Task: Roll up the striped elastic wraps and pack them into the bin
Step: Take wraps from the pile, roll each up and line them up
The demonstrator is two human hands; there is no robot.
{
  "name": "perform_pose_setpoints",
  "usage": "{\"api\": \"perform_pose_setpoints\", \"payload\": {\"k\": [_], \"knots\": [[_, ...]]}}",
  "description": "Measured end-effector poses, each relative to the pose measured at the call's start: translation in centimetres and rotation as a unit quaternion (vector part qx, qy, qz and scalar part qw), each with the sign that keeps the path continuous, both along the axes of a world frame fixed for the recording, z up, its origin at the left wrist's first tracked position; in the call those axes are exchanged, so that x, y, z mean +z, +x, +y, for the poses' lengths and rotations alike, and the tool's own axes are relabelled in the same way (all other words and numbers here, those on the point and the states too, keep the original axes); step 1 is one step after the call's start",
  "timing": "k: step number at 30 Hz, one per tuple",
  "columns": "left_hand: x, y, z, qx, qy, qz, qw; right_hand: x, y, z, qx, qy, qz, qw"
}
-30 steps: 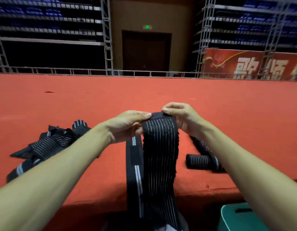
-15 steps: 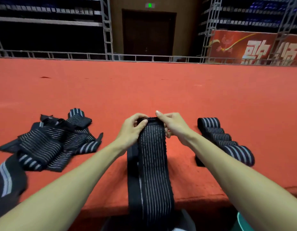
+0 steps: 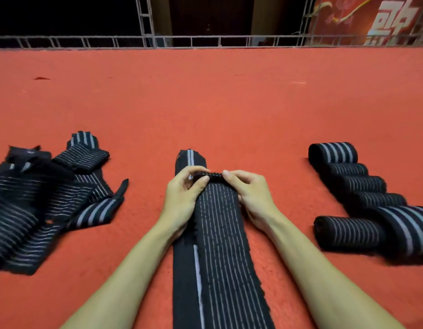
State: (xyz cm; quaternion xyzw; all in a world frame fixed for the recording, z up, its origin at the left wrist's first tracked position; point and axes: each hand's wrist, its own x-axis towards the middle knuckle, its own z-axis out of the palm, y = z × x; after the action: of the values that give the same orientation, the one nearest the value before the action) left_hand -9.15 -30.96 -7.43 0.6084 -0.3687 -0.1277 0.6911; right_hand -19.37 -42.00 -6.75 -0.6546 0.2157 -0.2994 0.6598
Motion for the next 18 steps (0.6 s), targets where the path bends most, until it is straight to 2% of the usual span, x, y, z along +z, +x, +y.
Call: {"api": "perform_pose_setpoints", "payload": {"k": [5,14,18], "knots": [[0.0,0.0,0.1,-0.031,0.007,-0.009,0.999,-0.5,0.1,-0.7,-0.012,-0.061,-0.003,0.998],[0.3,-0.9,0.5,-0.070,0.022,0.057,0.996,-0.3,-0.3,-0.7,-0.019,-0.058,-0.039,0.997],[0.2,-1.0,0.5,-0.075,0.025,0.024,0.997,-0.1,-0.5,-0.6,-0.025,-0.094,-0.032,0.995]]}}
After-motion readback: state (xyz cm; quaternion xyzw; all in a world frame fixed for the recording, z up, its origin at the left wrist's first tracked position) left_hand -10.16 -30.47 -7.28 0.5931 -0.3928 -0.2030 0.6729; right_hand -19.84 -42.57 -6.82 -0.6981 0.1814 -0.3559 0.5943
